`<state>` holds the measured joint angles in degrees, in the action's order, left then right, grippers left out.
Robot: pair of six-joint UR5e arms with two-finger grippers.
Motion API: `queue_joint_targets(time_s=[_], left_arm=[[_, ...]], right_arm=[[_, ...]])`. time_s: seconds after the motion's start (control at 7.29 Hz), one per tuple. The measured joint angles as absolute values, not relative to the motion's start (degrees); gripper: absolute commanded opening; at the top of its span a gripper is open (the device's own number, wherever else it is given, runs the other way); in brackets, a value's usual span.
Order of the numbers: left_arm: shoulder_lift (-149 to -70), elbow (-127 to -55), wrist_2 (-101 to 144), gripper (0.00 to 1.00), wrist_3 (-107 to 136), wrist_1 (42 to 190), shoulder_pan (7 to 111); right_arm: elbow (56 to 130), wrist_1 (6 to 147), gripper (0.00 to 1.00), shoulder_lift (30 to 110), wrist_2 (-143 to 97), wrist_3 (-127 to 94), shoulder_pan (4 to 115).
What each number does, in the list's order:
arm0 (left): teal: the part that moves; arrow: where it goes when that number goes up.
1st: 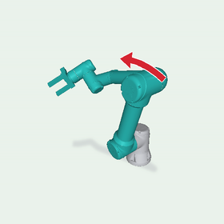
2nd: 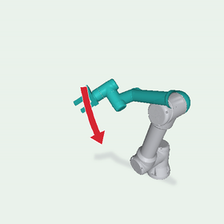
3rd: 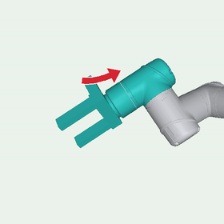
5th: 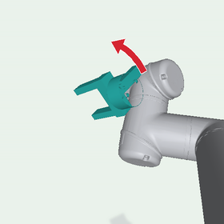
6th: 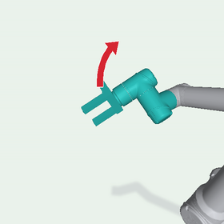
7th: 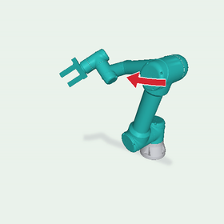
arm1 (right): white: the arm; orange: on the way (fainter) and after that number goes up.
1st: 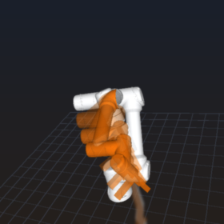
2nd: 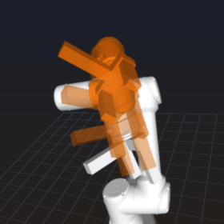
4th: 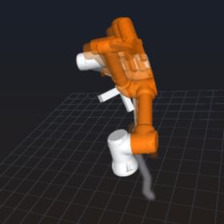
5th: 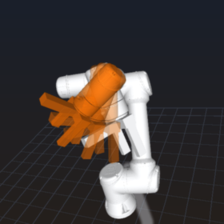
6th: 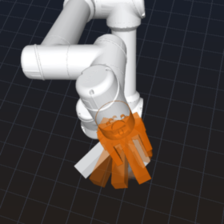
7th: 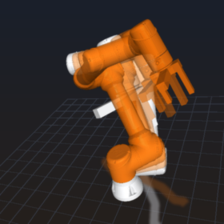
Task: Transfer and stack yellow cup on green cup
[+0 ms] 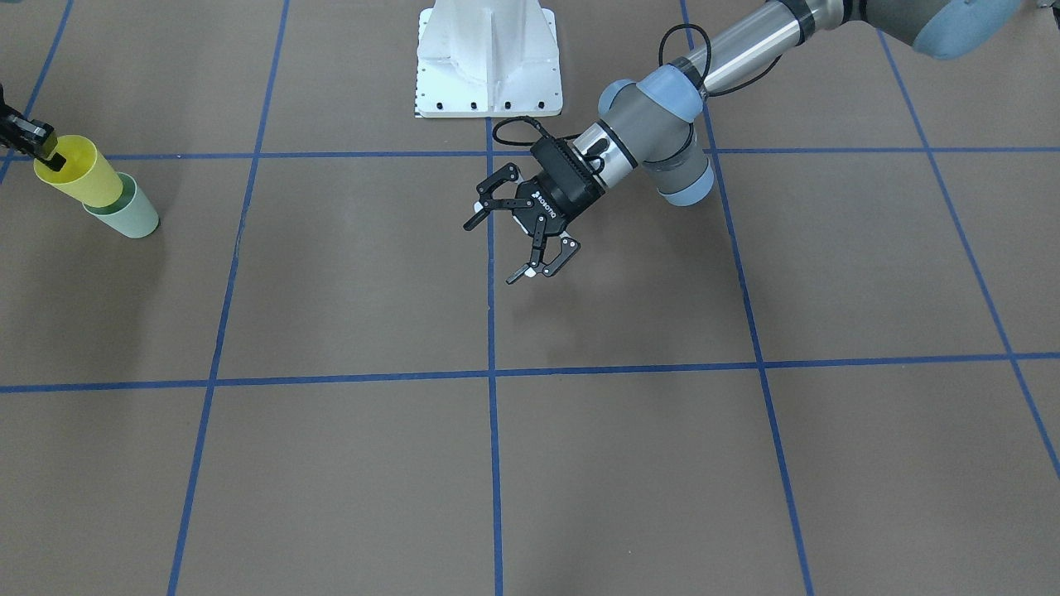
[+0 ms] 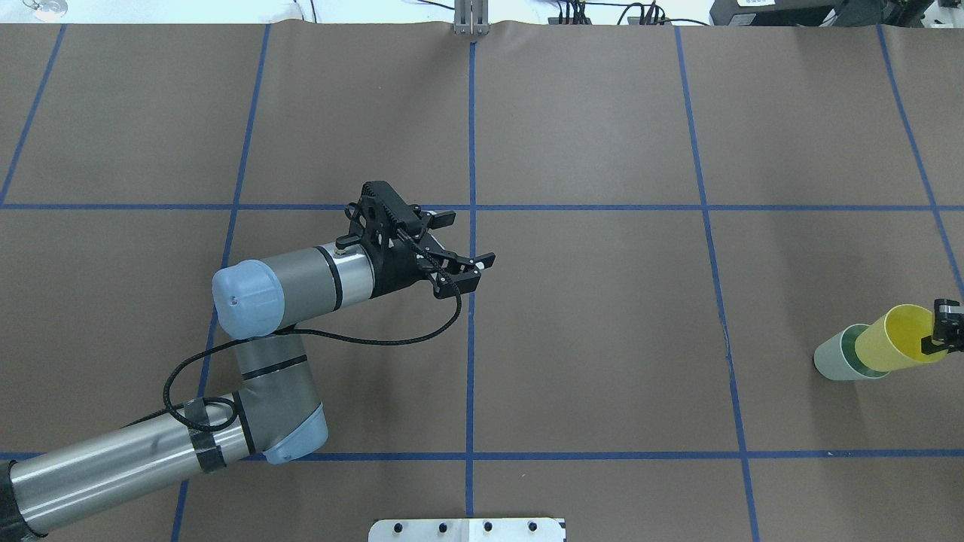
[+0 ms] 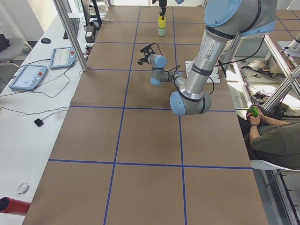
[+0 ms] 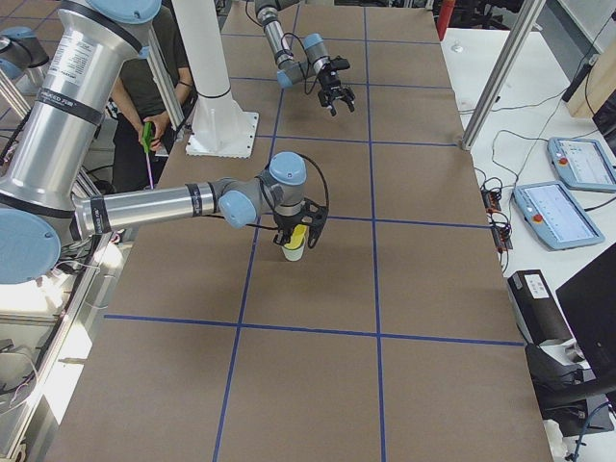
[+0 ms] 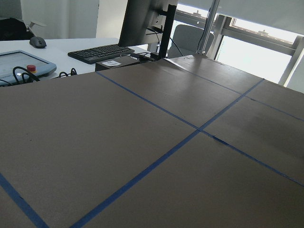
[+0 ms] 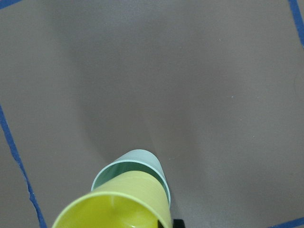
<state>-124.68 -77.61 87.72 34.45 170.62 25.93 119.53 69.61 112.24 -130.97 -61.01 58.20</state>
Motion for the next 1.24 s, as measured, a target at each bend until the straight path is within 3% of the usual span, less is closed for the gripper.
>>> queue_joint_targets(time_s=[0.41,0.55,1.24], left_arm=[[-124.66,-77.61,87.71,1.0,34.53,170.6,25.93],[-124.66,-77.61,87.71,1.0,34.54,170.6,25.93],[-124.66,-73.89,85.55,0.99,34.53,169.5,26.23]], right_arm=[[119.16,69.61,0.02,111.65,-131.43,-61.13,58.02],[119.12,69.61,0.98,111.58,-131.47,-61.16,57.99],[118.73,69.52,1.0,109.71,-131.36,-61.59,57.97]])
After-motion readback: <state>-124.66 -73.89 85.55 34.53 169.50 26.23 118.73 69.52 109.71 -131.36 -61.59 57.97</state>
